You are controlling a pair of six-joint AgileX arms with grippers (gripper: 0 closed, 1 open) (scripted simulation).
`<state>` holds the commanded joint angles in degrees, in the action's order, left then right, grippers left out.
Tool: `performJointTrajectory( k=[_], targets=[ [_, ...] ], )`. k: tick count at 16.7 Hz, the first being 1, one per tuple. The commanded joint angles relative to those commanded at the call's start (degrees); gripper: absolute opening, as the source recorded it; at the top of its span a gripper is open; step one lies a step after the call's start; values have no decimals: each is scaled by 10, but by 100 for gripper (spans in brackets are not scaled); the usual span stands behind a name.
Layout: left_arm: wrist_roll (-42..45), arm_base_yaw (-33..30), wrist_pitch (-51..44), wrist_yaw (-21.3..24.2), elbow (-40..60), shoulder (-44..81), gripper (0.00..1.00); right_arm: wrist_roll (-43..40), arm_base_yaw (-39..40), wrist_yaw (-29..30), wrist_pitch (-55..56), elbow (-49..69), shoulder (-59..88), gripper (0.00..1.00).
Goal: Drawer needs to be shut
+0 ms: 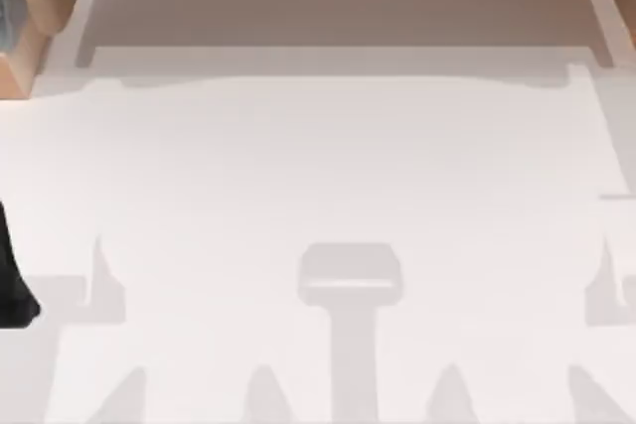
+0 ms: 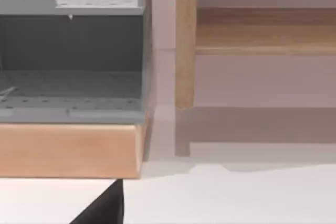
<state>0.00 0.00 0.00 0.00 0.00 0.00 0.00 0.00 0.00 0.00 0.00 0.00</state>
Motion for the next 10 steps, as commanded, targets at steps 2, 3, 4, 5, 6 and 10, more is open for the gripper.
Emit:
performJointTrajectory(
  k=[2, 3, 4, 5, 6, 10],
  targets=[
    [0, 0, 0, 0, 0, 0, 100, 0, 0, 0, 1, 1, 1, 100],
    [0, 0, 0, 0, 0, 0, 100, 0, -2, -3, 7, 4, 8, 100],
    [0, 0, 0, 0, 0, 0, 100, -1, -5, -7, 17, 11, 20, 100],
    [0, 0, 0, 0, 0, 0, 100, -1, -10, -13, 32, 21, 39, 100],
    [0, 0, 0, 0, 0, 0, 100, -2, -17, -19, 50, 32, 64, 100],
    [0, 0, 0, 0, 0, 0, 100, -1, -54, -53, 145, 93, 219, 100]
  ],
)
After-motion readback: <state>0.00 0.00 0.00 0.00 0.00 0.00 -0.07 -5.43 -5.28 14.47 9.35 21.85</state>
